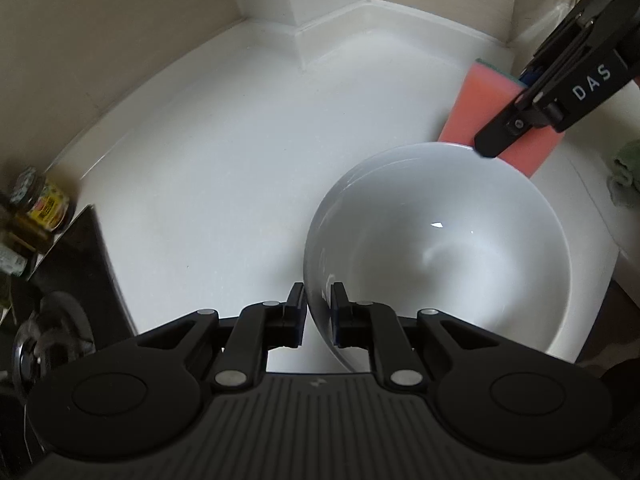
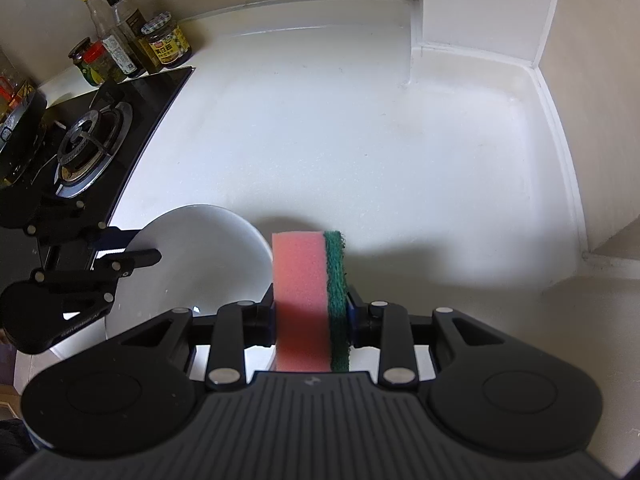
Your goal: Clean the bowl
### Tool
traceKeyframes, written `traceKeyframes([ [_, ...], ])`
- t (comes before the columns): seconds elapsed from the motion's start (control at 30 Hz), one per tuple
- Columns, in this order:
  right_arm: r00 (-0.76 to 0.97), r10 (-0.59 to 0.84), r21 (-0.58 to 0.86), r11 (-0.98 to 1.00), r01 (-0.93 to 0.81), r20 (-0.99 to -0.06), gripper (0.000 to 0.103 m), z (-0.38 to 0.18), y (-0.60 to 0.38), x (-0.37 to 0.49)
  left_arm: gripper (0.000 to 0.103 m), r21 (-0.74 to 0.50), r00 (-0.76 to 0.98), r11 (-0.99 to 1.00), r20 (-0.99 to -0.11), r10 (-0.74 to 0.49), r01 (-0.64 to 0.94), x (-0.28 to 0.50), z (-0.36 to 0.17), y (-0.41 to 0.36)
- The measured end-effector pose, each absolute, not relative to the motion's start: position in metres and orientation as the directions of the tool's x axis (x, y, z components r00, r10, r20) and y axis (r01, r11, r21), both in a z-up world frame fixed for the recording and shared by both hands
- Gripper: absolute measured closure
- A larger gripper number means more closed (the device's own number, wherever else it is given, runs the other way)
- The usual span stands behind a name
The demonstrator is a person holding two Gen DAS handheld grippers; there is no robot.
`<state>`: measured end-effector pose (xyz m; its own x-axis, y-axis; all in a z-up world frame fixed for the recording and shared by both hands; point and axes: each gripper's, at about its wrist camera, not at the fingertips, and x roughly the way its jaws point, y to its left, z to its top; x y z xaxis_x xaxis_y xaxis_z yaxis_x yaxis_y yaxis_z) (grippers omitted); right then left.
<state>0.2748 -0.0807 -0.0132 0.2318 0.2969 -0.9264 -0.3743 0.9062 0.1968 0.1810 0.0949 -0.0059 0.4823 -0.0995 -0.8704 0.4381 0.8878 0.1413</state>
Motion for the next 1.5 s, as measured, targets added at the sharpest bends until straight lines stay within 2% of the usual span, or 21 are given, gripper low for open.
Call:
traceKeyframes([
  [0.2,0.209,0.302,0.202,0.896,-0.395,-0.930,0.076,-0.012,-0.079,0.269,0.092,0.135,0.477,0.870,-0.870,-0.125,0.474,0.207,-0.008,0.098],
  [0.6,0.243,0.262,0.132,0.885,-0.447,-0.934,0.076,-0.004,-0.072,0.281,0.088,0.284,0.472,0.606,-0.865,-0.173,0.743,0.235,-0.016,0.064],
  [0.73,0.239,0.278,0.162,0.896,-0.413,-0.930,0.076,-0.006,-0.075,0.288,0.084,0.203,0.470,0.732,-0.864,-0.179,0.651,0.245,-0.011,0.074],
  [0.87,0.238,0.324,0.225,0.904,-0.364,-0.916,0.076,-0.007,-0.084,0.283,0.086,0.147,0.494,0.878,-0.862,-0.113,0.456,0.223,-0.011,0.094],
  [1.0,0.226,0.318,0.228,0.909,-0.350,-0.921,0.076,-0.009,-0.088,0.271,0.089,0.106,0.499,0.891,-0.855,-0.145,0.441,0.215,-0.018,0.104],
  [1.2,0.214,0.285,0.182,0.897,-0.402,-0.934,0.076,-0.005,-0.079,0.271,0.089,0.138,0.469,0.812,-0.864,-0.181,0.567,0.237,-0.016,0.098],
  [1.4,0.246,0.296,0.203,0.917,-0.342,-0.923,0.076,-0.006,-0.078,0.288,0.088,0.105,0.469,0.861,-0.867,-0.166,0.497,0.254,-0.014,0.098],
  [1.5,0.282,0.233,0.139,0.938,-0.318,-0.931,0.076,0.002,-0.083,0.280,0.088,0.046,0.502,0.899,-0.842,-0.200,0.435,0.247,-0.005,0.111],
])
